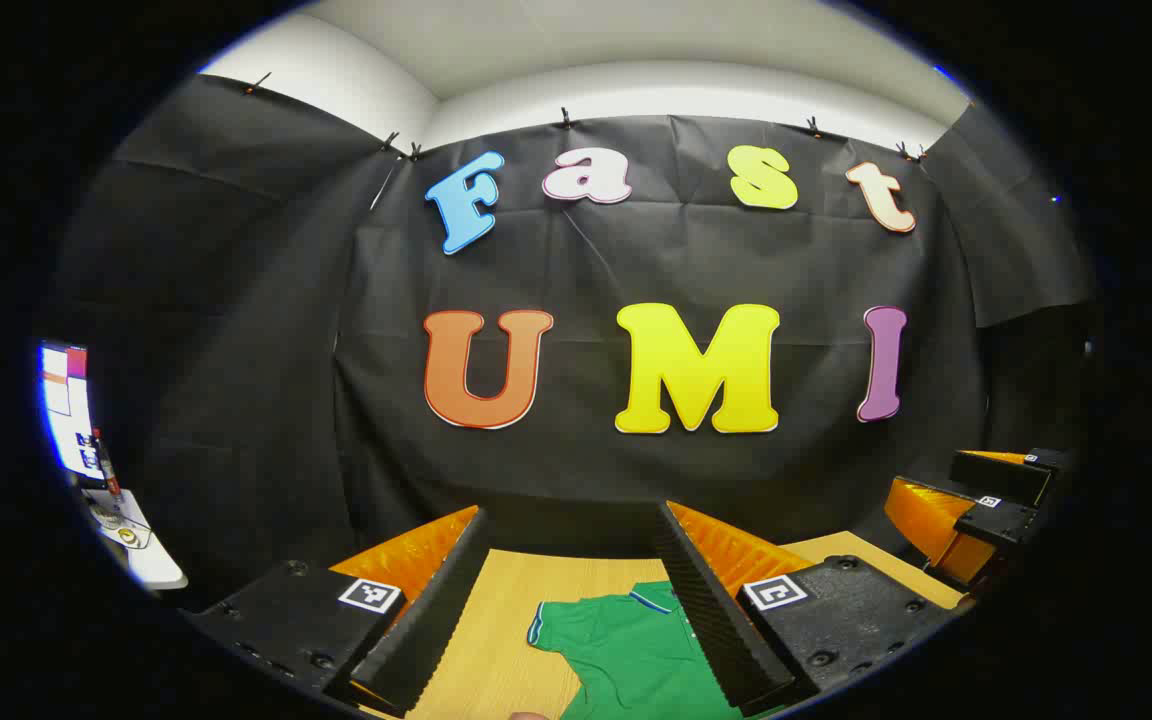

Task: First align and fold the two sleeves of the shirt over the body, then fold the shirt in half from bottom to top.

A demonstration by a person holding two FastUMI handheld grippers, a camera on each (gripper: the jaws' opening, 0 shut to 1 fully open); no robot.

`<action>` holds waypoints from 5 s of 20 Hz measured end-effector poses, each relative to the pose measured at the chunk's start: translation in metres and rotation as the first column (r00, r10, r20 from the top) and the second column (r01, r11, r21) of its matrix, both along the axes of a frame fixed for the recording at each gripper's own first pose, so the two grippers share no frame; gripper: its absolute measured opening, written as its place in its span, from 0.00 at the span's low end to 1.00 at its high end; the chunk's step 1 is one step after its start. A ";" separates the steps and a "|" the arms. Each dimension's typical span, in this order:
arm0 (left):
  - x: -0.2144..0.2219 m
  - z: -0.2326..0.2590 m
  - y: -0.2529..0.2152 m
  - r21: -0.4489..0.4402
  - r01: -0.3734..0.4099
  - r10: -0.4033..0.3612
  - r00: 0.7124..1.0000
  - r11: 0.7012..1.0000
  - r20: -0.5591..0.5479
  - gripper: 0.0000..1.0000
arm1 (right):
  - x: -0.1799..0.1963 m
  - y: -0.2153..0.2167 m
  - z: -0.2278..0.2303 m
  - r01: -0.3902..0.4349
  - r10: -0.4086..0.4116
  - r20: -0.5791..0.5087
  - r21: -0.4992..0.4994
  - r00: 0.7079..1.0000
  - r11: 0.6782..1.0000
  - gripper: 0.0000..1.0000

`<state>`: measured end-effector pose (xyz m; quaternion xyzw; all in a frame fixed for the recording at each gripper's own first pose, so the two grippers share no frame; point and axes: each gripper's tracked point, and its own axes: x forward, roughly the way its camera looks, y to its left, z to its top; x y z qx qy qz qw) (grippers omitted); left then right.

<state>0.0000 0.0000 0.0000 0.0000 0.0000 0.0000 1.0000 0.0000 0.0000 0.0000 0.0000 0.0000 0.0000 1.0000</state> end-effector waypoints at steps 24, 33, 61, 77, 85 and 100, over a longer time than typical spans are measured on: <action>0.011 -0.009 -0.023 0.026 0.050 -0.049 0.998 0.998 -0.024 1.00 | 0.005 -0.035 -0.020 0.048 -0.051 -0.070 -0.034 0.996 0.998 0.96; 0.044 -0.009 -0.049 0.029 0.064 -0.063 0.998 0.998 -0.030 1.00 | 0.053 -0.096 -0.082 0.070 -0.079 -0.232 -0.046 0.969 0.996 0.95; 0.090 -0.052 -0.086 0.117 -0.025 0.042 0.988 0.993 -0.146 1.00 | 0.240 -0.222 -0.405 0.152 -0.064 -0.666 0.075 0.743 0.986 0.93; 0.086 -0.056 -0.081 0.100 -0.042 0.057 0.986 0.994 -0.156 1.00 | 0.242 -0.210 -0.386 0.142 -0.024 -0.653 0.128 0.757 0.982 0.00; 0.078 -0.058 -0.064 0.056 -0.081 0.089 0.985 0.995 -0.148 1.00 | 0.265 -0.172 -0.330 0.042 -0.008 -0.576 0.045 0.817 0.998 0.00; 0.046 -0.052 0.016 0.048 -0.211 0.216 0.965 0.976 -0.149 1.00 | 0.277 -0.011 -0.325 -0.138 0.153 -0.599 0.071 0.786 0.988 0.05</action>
